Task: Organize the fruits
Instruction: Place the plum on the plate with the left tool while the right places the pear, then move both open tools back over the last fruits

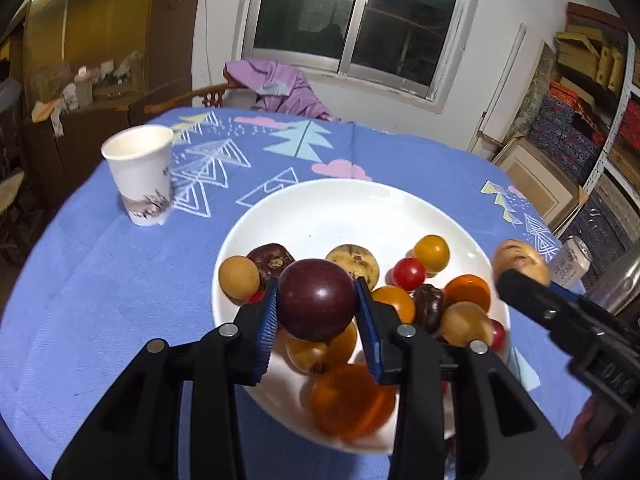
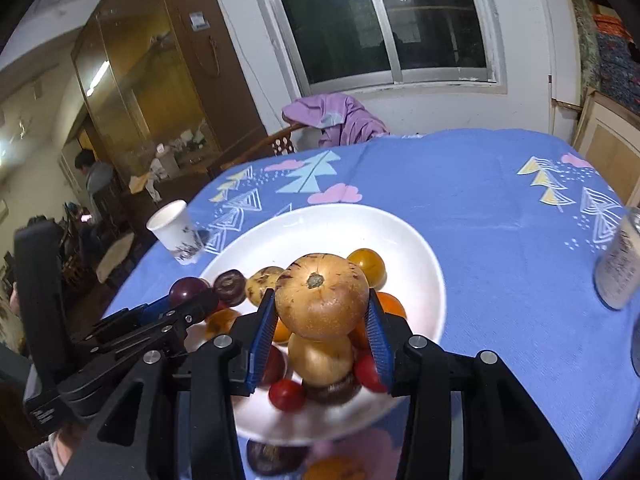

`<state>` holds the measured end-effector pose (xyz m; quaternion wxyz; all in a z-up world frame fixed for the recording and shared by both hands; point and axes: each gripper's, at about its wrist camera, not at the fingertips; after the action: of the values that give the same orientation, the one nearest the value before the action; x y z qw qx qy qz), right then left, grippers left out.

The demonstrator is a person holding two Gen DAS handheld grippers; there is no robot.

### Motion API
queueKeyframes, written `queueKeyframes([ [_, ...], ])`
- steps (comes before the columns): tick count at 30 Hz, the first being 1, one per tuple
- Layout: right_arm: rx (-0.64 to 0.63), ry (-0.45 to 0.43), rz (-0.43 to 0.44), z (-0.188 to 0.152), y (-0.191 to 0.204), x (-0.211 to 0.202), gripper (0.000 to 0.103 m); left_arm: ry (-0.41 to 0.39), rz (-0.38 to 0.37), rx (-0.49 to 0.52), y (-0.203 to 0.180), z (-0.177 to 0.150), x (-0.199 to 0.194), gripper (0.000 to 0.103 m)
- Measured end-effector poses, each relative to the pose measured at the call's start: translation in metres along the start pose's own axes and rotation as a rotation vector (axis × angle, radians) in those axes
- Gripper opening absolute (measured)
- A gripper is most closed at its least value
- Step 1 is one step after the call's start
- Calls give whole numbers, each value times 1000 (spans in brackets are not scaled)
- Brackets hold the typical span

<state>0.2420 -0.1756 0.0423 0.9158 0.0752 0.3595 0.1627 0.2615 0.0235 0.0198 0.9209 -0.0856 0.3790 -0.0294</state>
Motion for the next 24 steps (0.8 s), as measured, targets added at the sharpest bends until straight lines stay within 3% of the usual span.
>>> queueKeyframes([
  [2, -13, 8, -6, 2, 1, 15, 46, 12, -7, -12, 6, -1, 8, 41],
  [4, -23, 22, 10, 2, 2, 24, 47, -10, 5, -19, 12, -1, 5, 65],
  [6, -15, 4, 14, 1, 4, 16, 54, -49, 18, -31, 16, 1, -6, 76],
  [9, -7, -58, 38, 6, 6, -19, 56, -91, 11, -24, 17, 0, -28, 76],
  [12, 9, -167, 95, 5, 7, -83, 72, -128, 38, 2, 18, -17, -55, 83],
  [16, -9, -227, 79, -27, -3, -136, 88, -108, 31, 41, 12, -60, -76, 86],
  [21, 97, -221, 13, -76, -48, -139, 90, -48, 31, 123, -15, -102, -77, 86],
  [24, 186, -186, 44, -79, -71, -134, 90, -26, 38, 160, -33, -111, -72, 86],
])
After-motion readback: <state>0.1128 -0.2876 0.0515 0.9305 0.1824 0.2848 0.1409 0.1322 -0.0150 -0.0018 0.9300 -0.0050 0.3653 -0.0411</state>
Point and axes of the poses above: each gripper's, at about its wrist camera, not at the fingertips, and x roughly the way its jaws point, y to its left, z to its top, and after that the axes turned 1 degree about z, right-handed
